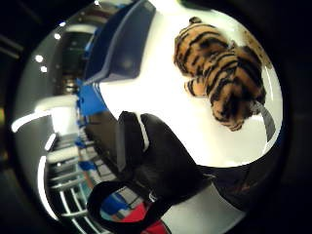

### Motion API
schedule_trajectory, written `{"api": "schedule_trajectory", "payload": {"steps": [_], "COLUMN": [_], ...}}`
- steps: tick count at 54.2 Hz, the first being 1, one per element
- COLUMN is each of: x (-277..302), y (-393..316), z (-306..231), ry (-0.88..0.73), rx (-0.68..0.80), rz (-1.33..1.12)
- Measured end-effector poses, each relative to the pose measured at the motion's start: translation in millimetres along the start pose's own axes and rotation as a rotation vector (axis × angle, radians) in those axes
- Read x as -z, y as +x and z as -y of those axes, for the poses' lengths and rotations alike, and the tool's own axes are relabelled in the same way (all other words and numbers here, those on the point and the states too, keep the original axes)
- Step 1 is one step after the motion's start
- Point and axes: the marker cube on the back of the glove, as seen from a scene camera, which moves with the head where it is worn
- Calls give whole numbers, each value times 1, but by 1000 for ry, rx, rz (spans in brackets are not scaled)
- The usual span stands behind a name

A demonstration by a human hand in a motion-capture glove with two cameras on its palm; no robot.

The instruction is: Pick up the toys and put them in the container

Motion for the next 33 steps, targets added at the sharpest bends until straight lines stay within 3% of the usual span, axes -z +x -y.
{"api": "schedule_trajectory", "payload": {"steps": [33], "x": [9], "y": [19], "z": [8], "ry": [7], "rx": [38], "rz": [89]}}
